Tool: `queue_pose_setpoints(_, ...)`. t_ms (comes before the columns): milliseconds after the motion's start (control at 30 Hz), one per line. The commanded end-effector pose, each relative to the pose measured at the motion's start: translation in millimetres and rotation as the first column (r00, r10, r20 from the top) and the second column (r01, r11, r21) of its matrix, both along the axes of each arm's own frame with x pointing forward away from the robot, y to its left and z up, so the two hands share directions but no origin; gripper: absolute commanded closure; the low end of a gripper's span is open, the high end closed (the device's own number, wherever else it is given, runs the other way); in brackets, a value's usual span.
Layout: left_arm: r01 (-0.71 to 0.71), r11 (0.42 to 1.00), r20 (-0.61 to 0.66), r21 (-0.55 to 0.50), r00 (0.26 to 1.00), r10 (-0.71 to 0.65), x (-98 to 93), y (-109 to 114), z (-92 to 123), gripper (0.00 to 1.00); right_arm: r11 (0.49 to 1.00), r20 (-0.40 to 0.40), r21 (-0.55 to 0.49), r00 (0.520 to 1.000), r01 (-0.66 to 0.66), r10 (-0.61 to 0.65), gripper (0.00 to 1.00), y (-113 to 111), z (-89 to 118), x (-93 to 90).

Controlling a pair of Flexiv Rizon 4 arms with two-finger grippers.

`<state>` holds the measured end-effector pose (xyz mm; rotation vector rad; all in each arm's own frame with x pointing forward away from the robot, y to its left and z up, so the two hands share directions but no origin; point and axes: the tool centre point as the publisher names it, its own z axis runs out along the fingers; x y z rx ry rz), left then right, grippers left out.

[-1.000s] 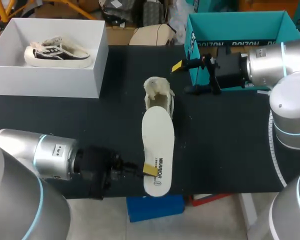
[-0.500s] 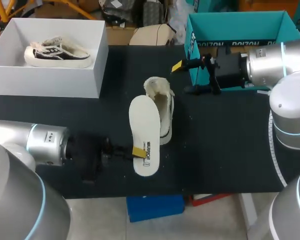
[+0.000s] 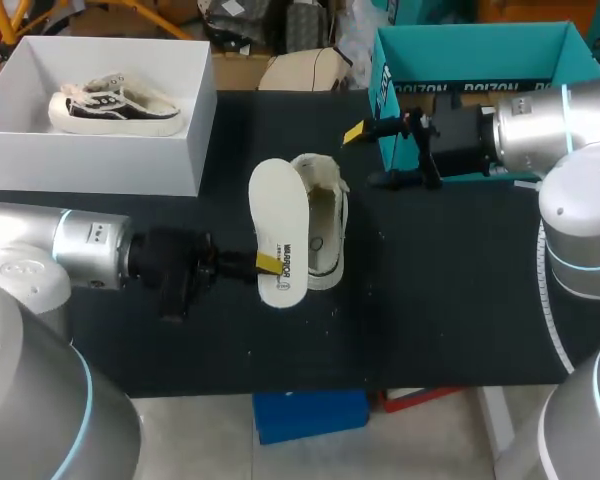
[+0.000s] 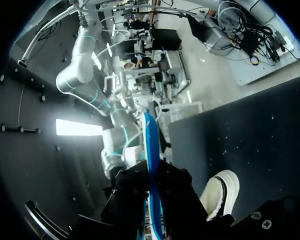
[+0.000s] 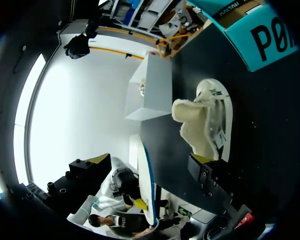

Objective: Take the shoe out of the shoebox, open the shoe tongue, remove and reinsert the insole, then place the shoe into the shoebox

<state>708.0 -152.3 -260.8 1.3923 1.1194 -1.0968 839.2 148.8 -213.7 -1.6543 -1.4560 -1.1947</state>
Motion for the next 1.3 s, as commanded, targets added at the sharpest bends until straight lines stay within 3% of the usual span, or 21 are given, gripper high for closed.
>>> queue_pose_setpoints(33, 0.036, 0.999, 0.000, -0.001, 0.999, -0.036, 22.4, -9, -5, 1.00, 1.000, 0.002, 0.001, 1.000, 0.002, -0.002, 0.00, 1, -1, -0.7)
queue_pose_setpoints(267, 0.031, 0.999, 0.007, -0.011, 0.999, -0.031, 42.5, -10, -2, 1.00, 1.000, 0.002, 0.001, 1.000, 0.002, -0.002, 0.00, 1, -1, -0.7)
queue_pose_setpoints(700, 0.038, 0.999, 0.009, -0.016, 0.999, -0.038, 43.3, -12, 0, 1.00, 1.000, 0.002, 0.001, 1.000, 0.002, -0.002, 0.00, 1, -1, -0.7)
queue_pose_setpoints(833, 0.038, 0.999, 0.009, -0.016, 0.999, -0.038, 43.3, -12, 0, 1.00, 0.998, 0.012, 0.064, 1.000, -0.016, 0.016, 0.00, -7, -5, -0.8)
queue_pose_setpoints(1133, 0.038, 0.999, 0.009, -0.016, 0.999, -0.038, 43.3, -12, 0, 1.00, 0.980, 0.026, 0.189, 0.998, -0.054, 0.050, 0.00, 20, -19, -14.2)
queue_pose_setpoints(1167, 0.038, 0.999, 0.009, -0.016, 0.999, -0.038, 43.3, -12, 0, 1.00, 0.980, 0.025, 0.191, 0.998, -0.057, 0.053, 0.08, 25, -20, -15.5)
queue_pose_setpoints(1300, 0.038, 0.999, 0.009, -0.016, 0.999, -0.038, 43.3, -12, 0, 1.00, 0.971, 0.022, 0.225, 0.996, -0.085, 0.082, 0.08, 44, -27, -20.2)
